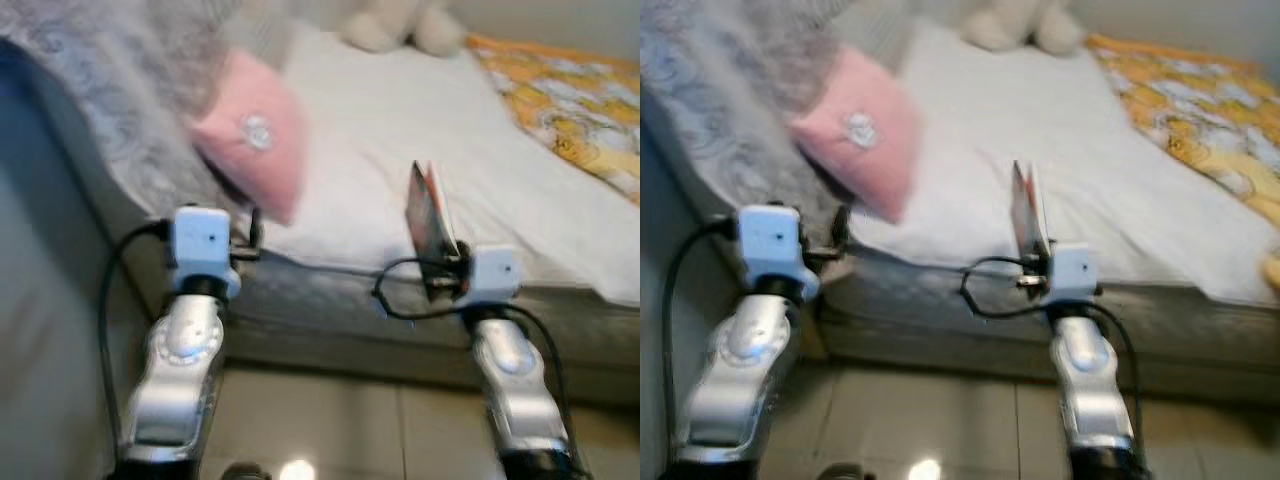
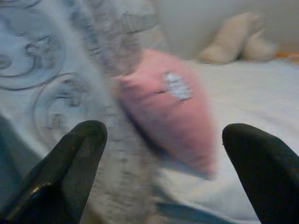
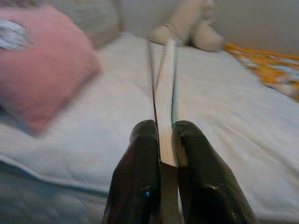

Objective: Clean up the room

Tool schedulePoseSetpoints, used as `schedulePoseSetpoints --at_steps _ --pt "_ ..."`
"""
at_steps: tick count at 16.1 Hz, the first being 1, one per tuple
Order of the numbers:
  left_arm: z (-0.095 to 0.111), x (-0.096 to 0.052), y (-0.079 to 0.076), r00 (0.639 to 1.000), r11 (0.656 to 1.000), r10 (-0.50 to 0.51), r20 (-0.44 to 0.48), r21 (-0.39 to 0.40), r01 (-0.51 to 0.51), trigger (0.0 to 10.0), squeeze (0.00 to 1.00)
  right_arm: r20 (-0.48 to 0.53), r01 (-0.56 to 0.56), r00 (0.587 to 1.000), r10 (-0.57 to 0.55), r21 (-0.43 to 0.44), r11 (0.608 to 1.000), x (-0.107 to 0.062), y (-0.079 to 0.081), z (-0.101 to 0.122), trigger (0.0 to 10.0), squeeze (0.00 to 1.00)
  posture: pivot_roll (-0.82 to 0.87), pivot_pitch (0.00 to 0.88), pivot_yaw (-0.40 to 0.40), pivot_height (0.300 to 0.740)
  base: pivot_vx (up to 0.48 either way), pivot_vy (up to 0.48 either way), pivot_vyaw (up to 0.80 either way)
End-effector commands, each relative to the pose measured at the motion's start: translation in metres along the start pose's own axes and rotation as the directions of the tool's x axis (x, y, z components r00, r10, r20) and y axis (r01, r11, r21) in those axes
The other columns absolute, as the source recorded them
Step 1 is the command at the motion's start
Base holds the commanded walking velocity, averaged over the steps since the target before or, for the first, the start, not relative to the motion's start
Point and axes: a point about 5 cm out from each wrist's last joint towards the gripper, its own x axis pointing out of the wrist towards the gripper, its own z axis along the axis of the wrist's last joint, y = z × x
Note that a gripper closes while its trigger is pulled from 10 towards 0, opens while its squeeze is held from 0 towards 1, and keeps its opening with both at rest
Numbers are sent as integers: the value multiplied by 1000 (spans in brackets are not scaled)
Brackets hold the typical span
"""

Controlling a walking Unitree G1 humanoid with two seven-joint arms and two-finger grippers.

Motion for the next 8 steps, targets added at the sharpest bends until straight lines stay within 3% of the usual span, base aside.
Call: schedulePoseSetpoints --at_steps 1,8 --pt "6 2 -12 999 999 -34 23 -27 35 10000 0 64 29 998 -27 -19 999 0 -12 12 0 0 95 0 -76 711 480 0 0" --pt "11 2 -15 997 998 -61 55 -6 62 10000 0 87 36 996 -34 -16 999 2 -11 15 0 0 94 0 -69 711 480 0 0"
